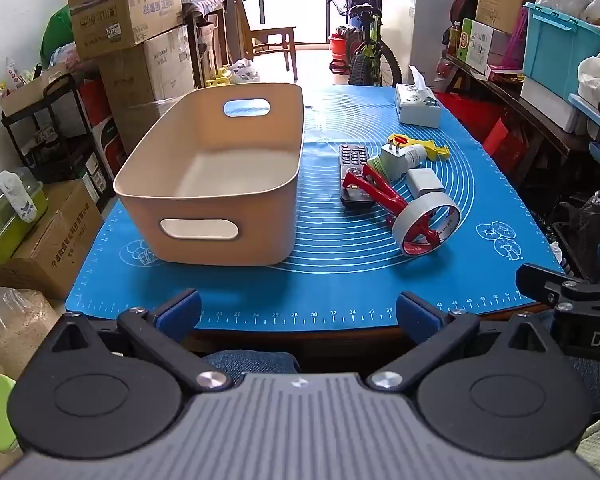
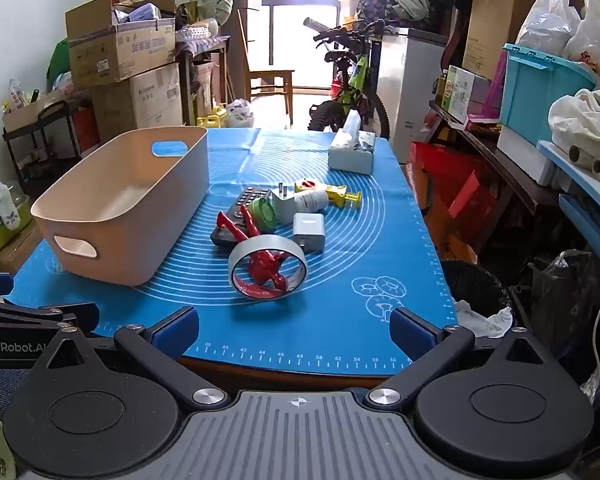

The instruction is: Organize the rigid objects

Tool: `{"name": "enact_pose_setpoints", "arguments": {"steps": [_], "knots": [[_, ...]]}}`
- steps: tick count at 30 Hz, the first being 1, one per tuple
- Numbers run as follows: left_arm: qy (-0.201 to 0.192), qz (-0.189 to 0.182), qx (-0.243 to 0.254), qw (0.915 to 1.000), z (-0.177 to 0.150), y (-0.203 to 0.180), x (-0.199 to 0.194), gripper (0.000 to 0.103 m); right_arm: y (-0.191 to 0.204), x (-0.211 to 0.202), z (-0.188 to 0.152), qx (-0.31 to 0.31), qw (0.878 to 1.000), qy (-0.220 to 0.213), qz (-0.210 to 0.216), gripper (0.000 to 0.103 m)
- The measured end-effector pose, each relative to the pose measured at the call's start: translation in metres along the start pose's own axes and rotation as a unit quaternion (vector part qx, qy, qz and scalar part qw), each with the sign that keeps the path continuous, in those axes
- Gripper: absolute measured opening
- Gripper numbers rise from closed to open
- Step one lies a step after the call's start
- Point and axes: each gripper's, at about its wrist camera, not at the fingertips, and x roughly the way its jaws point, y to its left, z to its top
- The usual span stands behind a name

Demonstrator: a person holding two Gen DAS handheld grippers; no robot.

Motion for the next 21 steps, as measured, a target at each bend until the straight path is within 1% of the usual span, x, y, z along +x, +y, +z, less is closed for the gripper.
{"name": "enact_pose_setpoints", "arguments": {"steps": [21], "knots": [[-0.003, 0.008, 0.005, 0.9999, -0.0004, -0.0011, 0.0025, 0.102, 0.0006, -0.0003, 0.0002, -0.002, 1.0, 0.001, -0.002, 0.1]]}}
